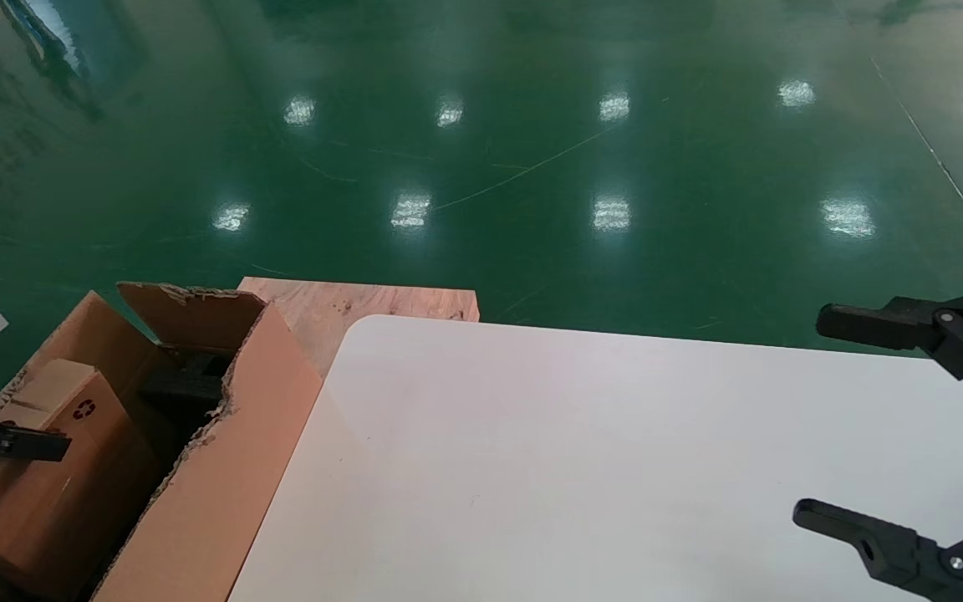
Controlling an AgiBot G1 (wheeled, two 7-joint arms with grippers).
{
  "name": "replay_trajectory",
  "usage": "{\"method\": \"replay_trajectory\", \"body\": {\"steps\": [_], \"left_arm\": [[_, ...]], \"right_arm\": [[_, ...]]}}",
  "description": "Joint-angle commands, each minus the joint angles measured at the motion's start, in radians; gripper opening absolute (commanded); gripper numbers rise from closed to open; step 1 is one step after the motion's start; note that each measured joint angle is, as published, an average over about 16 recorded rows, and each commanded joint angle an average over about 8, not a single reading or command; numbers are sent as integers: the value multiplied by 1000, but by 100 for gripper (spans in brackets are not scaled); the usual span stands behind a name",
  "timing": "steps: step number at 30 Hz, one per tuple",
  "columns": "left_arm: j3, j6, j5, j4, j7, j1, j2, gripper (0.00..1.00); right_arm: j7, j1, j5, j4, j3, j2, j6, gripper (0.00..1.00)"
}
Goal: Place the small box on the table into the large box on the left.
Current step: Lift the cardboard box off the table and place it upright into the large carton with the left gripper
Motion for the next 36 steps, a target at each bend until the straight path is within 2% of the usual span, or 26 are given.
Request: {"method": "replay_trajectory", "body": {"steps": [1, 14, 36], "left_arm": [[9, -33, -7, -5, 4, 11, -2, 0], [33, -169, -34, 7, -16, 57, 60, 0], [28, -125, -45, 80, 14, 47, 37, 0]], "right_arm": [[0, 0, 0, 0, 0, 0, 0, 100], [0, 0, 0, 0, -1, 0, 0, 100], [-1, 0, 1, 0, -1, 1, 1, 100]]}}
